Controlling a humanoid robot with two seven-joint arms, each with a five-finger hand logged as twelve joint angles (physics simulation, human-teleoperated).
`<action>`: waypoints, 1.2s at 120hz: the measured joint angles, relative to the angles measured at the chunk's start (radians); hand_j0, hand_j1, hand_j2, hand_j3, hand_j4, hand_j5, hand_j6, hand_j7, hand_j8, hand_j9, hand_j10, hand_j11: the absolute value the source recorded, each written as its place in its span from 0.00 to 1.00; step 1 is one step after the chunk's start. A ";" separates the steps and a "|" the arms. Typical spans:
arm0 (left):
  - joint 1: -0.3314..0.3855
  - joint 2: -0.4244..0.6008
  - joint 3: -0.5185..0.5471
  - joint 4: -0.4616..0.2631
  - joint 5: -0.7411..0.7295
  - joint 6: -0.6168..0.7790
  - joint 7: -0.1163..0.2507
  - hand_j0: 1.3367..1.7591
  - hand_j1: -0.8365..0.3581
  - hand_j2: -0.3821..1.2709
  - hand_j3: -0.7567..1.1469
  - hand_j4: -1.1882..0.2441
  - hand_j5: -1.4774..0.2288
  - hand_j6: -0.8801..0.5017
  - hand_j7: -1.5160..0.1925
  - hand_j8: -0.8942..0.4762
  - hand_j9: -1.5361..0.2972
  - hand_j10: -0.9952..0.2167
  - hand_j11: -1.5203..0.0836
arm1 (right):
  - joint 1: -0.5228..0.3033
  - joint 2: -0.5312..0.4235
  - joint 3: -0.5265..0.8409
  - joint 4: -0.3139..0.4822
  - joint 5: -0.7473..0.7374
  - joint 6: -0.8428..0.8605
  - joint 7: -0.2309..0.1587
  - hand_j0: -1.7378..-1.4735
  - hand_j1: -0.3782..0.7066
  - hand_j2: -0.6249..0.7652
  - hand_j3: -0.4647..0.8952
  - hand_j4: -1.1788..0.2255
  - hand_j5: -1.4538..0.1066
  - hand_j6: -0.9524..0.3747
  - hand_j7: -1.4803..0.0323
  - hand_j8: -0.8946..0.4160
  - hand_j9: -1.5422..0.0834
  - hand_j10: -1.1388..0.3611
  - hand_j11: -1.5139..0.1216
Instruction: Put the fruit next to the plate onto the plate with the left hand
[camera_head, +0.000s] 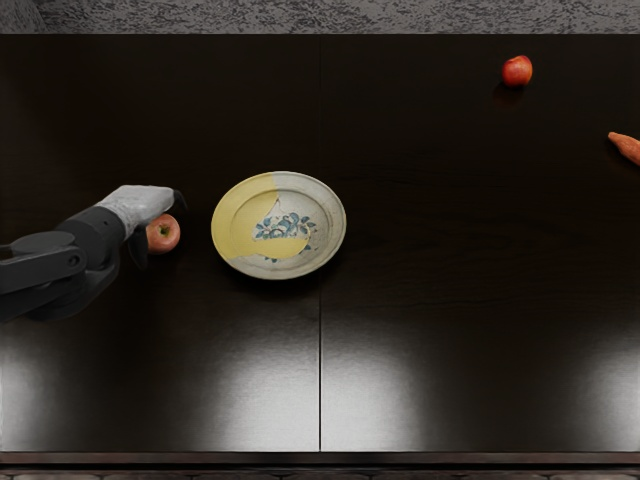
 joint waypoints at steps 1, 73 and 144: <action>0.000 0.000 0.000 0.000 0.000 0.000 0.000 0.76 0.69 0.27 0.40 0.62 0.64 0.42 0.66 0.43 0.63 0.57 0.70 | 0.000 0.000 0.000 0.000 0.000 0.000 0.000 0.30 0.03 0.45 0.34 0.84 0.93 0.72 0.98 0.68 0.95 0.76 0.93; 0.001 -0.014 0.000 0.000 0.000 0.000 0.000 0.76 0.54 0.29 0.40 0.51 0.51 0.31 0.53 0.36 0.51 0.44 0.57 | 0.000 0.000 0.000 0.000 0.000 0.000 0.000 0.30 0.03 0.45 0.34 0.84 0.93 0.72 0.98 0.68 0.95 0.76 0.93; -0.031 -0.014 0.024 -0.006 -0.004 -0.004 0.001 0.70 0.37 0.39 0.42 0.47 0.34 0.49 0.34 0.54 0.33 0.57 0.36 | -0.001 0.000 0.000 -0.001 0.000 0.000 0.000 0.30 0.03 0.45 0.34 0.84 0.93 0.72 0.98 0.68 0.95 0.76 0.93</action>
